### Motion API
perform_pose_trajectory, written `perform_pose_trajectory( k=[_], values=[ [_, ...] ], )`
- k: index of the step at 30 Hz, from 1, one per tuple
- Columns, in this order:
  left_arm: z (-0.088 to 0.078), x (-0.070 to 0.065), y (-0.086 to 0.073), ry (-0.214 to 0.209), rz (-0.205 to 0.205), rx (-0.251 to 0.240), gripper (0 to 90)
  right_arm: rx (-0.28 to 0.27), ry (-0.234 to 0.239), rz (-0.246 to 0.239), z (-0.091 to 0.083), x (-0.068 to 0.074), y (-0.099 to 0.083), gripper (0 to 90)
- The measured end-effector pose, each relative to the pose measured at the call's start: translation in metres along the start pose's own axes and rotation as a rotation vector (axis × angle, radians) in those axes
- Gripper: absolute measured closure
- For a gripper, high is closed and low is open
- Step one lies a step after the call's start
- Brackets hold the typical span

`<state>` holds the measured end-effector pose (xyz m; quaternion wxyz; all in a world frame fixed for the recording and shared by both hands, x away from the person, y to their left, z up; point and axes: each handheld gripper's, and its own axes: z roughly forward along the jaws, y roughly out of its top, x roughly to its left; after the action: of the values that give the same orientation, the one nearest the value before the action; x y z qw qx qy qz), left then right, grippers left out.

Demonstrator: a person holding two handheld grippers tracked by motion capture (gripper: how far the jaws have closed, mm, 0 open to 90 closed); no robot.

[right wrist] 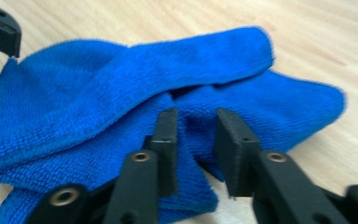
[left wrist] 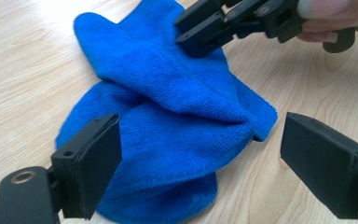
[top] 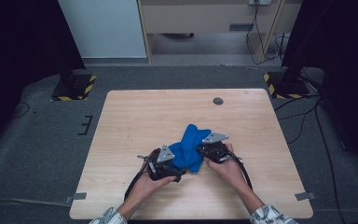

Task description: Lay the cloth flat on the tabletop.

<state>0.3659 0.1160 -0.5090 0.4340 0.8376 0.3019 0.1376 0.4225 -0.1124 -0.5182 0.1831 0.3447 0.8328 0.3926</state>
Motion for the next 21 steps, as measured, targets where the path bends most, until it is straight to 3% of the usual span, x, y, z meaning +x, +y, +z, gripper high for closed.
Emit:
perform_pose_trajectory(
  k=[4, 10, 11, 12, 16, 18, 21],
  values=[
    [0.009, -0.006, 0.000, 0.003, 0.017, 0.036, 17.7, 0.019, 0.029, 0.004, 0.002, 0.003, 0.000, 82.5],
    [0.009, -0.005, 0.000, 0.024, 0.035, 0.051, 45.3, 0.022, 0.059, -0.001, 0.000, 0.006, 0.000, 88.0],
    [0.008, -0.004, 0.000, 0.023, 0.037, 0.051, 45.3, 0.022, 0.059, -0.001, 0.000, 0.006, 0.000, 88.0],
    [0.005, -0.001, 0.000, 0.030, 0.032, 0.047, 54.2, 0.027, 0.061, -0.004, 0.000, 0.007, 0.000, 88.3],
    [0.002, 0.004, -0.002, 0.019, 0.015, 0.040, 69.6, 0.034, 0.067, -0.011, 0.000, 0.010, 0.000, 88.2],
    [0.000, 0.008, -0.002, -0.009, -0.021, 0.026, 74.8, 0.038, 0.069, -0.017, -0.001, 0.012, 0.001, 88.2],
    [-0.006, 0.013, -0.002, -0.013, -0.038, 0.007, 81.4, 0.055, 0.070, -0.023, -0.001, 0.014, 0.000, 88.1]
  ],
)
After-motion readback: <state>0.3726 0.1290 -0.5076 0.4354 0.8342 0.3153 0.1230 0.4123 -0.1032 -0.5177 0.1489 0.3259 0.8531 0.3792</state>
